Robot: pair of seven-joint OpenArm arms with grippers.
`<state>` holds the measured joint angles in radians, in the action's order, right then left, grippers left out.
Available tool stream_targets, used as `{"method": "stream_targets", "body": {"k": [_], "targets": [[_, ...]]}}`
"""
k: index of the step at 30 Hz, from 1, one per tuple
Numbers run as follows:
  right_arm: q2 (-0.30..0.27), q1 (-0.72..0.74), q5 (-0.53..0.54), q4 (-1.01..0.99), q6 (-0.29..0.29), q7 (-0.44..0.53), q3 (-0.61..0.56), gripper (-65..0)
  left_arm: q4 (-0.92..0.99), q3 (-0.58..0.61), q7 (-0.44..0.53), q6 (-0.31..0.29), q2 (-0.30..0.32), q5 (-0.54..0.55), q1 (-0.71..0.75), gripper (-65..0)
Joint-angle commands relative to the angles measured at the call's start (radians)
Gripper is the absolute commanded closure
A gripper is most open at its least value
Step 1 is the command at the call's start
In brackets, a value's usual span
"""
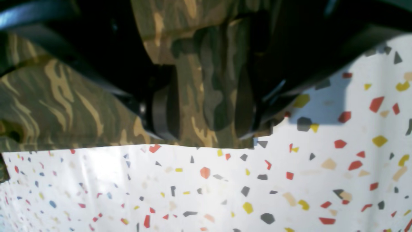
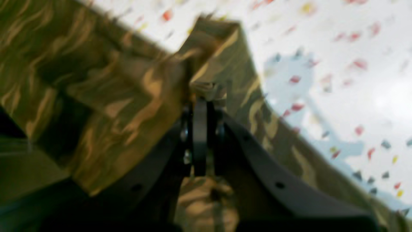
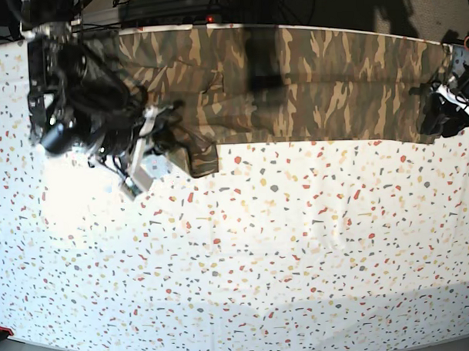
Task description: Fold the T-shirt properly
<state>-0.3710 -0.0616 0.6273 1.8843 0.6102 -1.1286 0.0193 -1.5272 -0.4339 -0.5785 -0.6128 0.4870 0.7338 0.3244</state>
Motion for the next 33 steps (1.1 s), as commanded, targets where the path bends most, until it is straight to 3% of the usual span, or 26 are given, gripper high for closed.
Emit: {"method": "stream_targets", "body": {"k": [1, 9, 14, 17, 21, 27, 31, 33], "targets": [[-0.008, -0.008, 0.013, 0.053, 0.003, 0.026, 0.006, 0.0, -0.018, -0.01, 0.026, -0.005, 0.023, 0.019, -0.006, -27.2], [-0.008, -0.186, 0.164, 0.24, 0.004, 0.03, 0.006, 0.0, -0.018, -0.01, 0.026, -0.005, 0.023, 0.019, -0.006, -27.2], [-0.008, -0.251, 0.17, 0.248, 0.006, 0.029, 0.006, 0.0, -0.018, -0.01, 0.026, -0.005, 0.023, 0.019, -0.006, -27.2], [-0.008, -0.285, 0.177, 0.248, 0.035, 0.029, 0.006, 0.0, -0.018, -0.01, 0.026, -0.005, 0.023, 0.019, -0.006, -27.2], [-0.008, -0.322, 0.251, 0.248, 0.065, 0.032, 0.006, 0.0, -0.018, -0.01, 0.026, -0.005, 0.023, 0.019, -0.006, -27.2], [-0.005, -0.321, 0.26, 0.247, 0.067, 0.041, 0.006, 0.0, -0.018, -0.01, 0.026, -0.005, 0.023, 0.019, -0.006, -27.2], [-0.005, -0.321, 0.277, 0.248, 0.067, 0.051, 0.006, -24.4, -0.018, -0.01, 0.026, -0.005, 0.023, 0.019, -0.006, -27.2], [-0.005, -0.321, 0.308, 0.248, 0.067, 0.052, 0.006, -30.2, -0.018, -0.01, 0.026, -0.005, 0.023, 0.019, -0.006, -27.2]]}}
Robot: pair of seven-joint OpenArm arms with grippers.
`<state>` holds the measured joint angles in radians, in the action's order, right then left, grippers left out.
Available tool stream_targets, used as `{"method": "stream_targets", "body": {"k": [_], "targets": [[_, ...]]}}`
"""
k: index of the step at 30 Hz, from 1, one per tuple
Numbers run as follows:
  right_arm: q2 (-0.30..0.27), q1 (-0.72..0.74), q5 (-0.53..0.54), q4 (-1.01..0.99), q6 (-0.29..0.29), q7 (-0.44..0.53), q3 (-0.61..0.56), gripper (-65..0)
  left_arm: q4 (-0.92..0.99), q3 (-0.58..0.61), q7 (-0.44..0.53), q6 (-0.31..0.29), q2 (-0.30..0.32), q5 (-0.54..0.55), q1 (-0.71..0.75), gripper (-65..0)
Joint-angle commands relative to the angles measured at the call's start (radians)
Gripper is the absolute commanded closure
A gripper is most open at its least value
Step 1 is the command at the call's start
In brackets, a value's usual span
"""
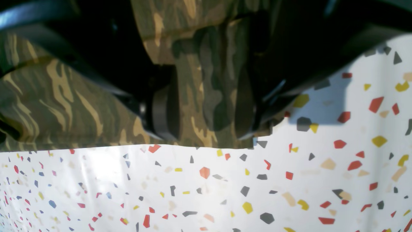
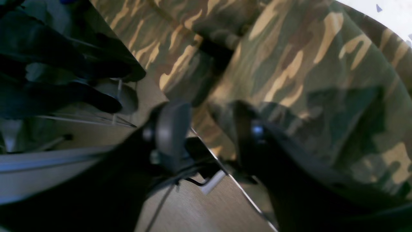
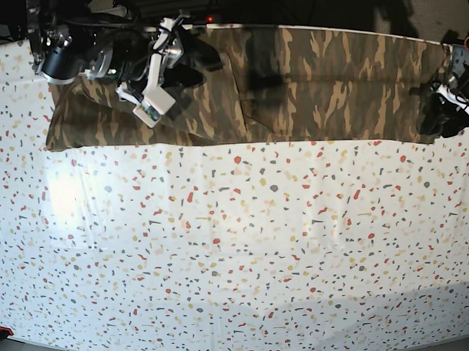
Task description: Fold the T-shirt properly
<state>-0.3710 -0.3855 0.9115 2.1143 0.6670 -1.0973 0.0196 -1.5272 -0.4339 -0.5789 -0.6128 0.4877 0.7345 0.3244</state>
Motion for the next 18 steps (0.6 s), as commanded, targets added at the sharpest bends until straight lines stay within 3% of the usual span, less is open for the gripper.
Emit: {"method": "stream_targets", "body": {"k": [1, 5, 7, 10, 13, 18], "targets": [[-0.005, 0.003, 0.044, 0.017, 0.01, 0.02, 0.006, -30.5, -0.018, -0.01, 0.026, -0.005, 0.023, 0.018, -0.006, -27.2], [-0.006, 0.014, 0.066, 0.018, 0.011, 0.02, 0.006, -30.5, -0.018, -0.01, 0.026, -0.006, 0.024, 0.019, -0.006, -27.3], [-0.006, 0.034, 0.05, 0.017, 0.011, 0.02, 0.007, -30.5, -0.018, -0.011, 0.026, -0.034, 0.027, 0.02, -0.006, -27.3], [-0.005, 0.074, -0.013, 0.018, 0.011, 0.02, 0.007, -30.5, -0.018, -0.011, -0.002, -0.069, 0.035, 0.072, -0.005, -27.3], [-0.006, 0.103, -0.088, 0.017, 0.01, 0.019, 0.007, -30.5, -0.018, -0.013, -0.055, -0.069, 0.048, 0.106, -0.005, -27.3], [-0.006, 0.108, -0.138, 0.017, 0.01, 0.019, 0.007, -30.5, -0.017, -0.059, -0.037, -0.068, 0.047, 0.105, 0.025, -29.7]]}}
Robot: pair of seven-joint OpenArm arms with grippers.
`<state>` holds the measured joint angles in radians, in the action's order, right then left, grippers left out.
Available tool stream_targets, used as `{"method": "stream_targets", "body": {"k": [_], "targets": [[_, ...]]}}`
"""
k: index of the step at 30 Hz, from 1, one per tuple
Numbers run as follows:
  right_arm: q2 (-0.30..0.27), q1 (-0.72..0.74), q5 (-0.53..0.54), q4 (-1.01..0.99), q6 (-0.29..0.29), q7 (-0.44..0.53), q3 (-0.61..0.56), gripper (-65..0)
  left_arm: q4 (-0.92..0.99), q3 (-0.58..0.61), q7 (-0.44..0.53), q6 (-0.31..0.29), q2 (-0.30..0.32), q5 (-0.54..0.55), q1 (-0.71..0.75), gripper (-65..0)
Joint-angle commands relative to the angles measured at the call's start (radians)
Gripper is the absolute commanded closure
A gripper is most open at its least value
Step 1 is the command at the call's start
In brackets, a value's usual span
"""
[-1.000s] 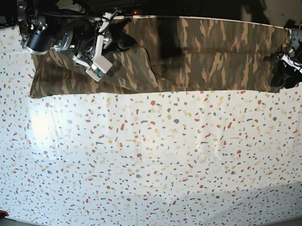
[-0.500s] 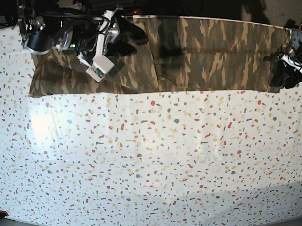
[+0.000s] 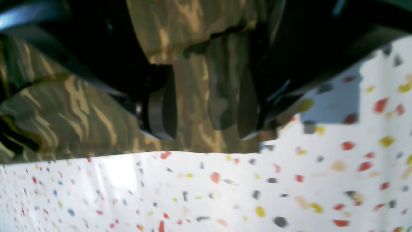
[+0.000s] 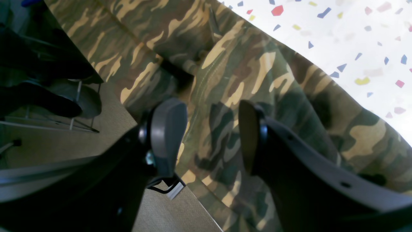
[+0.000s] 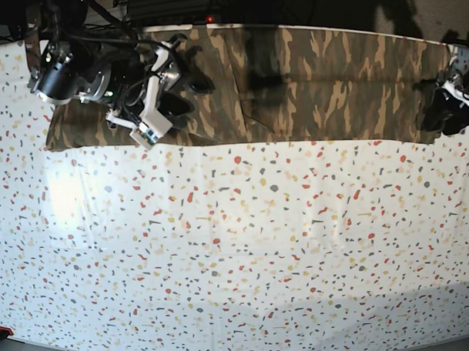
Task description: Fold the T-shirt properly
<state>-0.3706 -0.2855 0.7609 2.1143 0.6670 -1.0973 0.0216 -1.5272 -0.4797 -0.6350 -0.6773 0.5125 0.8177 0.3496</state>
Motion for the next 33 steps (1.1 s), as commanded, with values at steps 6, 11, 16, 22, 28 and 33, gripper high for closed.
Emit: {"method": "stream_targets", "body": {"k": [6, 11, 16, 22, 28, 33], "targets": [[-0.006, 0.008, 0.016, 0.017, 0.01, 0.019, 0.005, -30.5, 0.051, -0.084, 0.069, 0.034, 0.018, 0.019, 0.032, -29.7], [-0.006, 0.008, 0.054, 0.017, 0.01, 0.016, 0.005, -30.5, 0.2, -0.082, 0.114, -0.021, 0.017, 0.06, 0.025, -29.7], [-0.006, 0.008, 0.062, 0.017, 0.01, 0.016, 0.005, -30.5, 0.266, -0.082, 0.105, -0.021, 0.014, 0.108, 0.024, -29.7], [-0.006, 0.008, 0.062, 0.017, 0.01, 0.016, 0.005, -30.5, 0.287, -0.07, 0.014, -0.021, -0.003, 0.145, 0.024, -29.6], [-0.006, 0.008, 0.061, 0.017, 0.01, 0.016, 0.005, -30.5, 0.286, -0.014, -0.009, -0.021, -0.019, 0.146, 0.025, -29.6], [-0.006, 0.008, 0.061, 0.017, 0.01, 0.016, 0.005, -30.5, 0.286, -0.009, -0.077, -0.021, -0.019, 0.209, 0.025, -29.6]]}}
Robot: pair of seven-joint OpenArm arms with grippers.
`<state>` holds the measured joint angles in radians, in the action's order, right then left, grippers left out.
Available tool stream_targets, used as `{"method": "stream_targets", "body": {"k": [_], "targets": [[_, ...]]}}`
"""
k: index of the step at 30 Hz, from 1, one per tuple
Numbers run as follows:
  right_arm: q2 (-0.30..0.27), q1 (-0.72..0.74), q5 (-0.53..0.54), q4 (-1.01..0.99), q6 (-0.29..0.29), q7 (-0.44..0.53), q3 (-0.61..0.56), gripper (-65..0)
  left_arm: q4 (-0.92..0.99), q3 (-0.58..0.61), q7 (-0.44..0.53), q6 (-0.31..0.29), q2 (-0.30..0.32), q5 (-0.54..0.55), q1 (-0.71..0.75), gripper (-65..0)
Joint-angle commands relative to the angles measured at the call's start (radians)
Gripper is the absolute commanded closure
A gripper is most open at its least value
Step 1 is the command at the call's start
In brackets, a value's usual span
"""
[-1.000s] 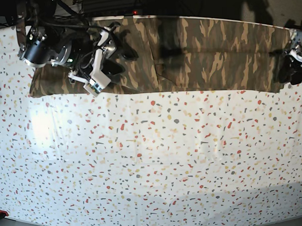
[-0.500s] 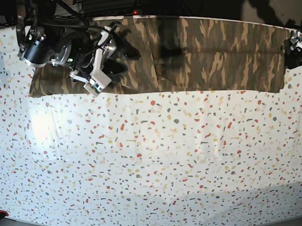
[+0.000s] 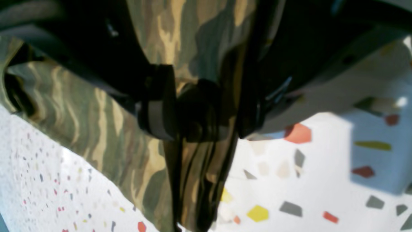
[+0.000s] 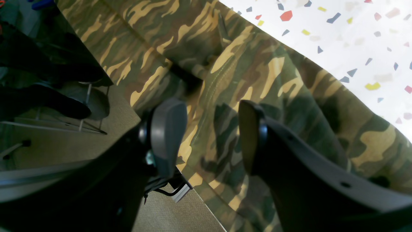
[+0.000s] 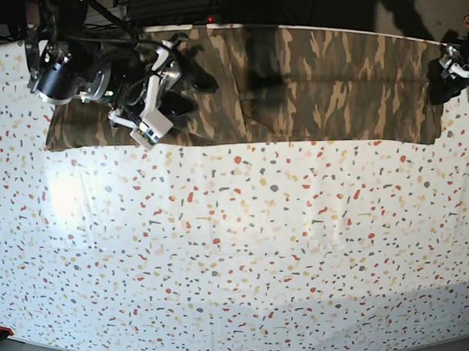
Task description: Fold the T-shirt properly
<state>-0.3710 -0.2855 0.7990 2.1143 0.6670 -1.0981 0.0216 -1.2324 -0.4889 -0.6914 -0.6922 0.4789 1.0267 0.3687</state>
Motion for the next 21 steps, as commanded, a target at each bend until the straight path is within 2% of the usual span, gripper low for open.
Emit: {"method": "stream_targets", "body": {"k": [1, 6, 8, 13, 16, 21], "targets": [[-0.006, 0.008, 0.023, 0.017, 0.01, 0.017, 0.005, -30.5, -0.009, 0.0, -0.027, -0.006, 0.014, 0.0, 0.006, -29.6], [-0.006, 0.008, 0.023, 0.017, 0.01, 0.021, 0.005, -30.5, -0.009, 0.001, -0.053, -0.006, 0.014, 0.0, 0.006, -28.4], [-0.006, 0.008, 0.023, 0.017, 0.01, 0.021, 0.005, -30.5, -0.009, 0.001, -0.052, -0.006, 0.012, -0.004, 0.006, -25.8], [-0.005, 0.008, 0.024, 0.017, 0.01, 0.021, 0.005, -30.5, -0.009, 0.001, -0.042, -0.006, -0.009, -0.004, 0.005, -13.6], [-0.005, 0.008, 0.024, 0.017, 0.01, 0.021, 0.005, -30.5, -0.009, 0.001, -0.035, -0.006, -0.019, -0.003, 0.005, -0.5], [-0.005, 0.008, 0.023, 0.017, 0.01, 0.054, 0.005, -30.5, -0.009, 0.0, 0.096, -0.006, -0.018, -0.003, 0.006, 0.0]]}}
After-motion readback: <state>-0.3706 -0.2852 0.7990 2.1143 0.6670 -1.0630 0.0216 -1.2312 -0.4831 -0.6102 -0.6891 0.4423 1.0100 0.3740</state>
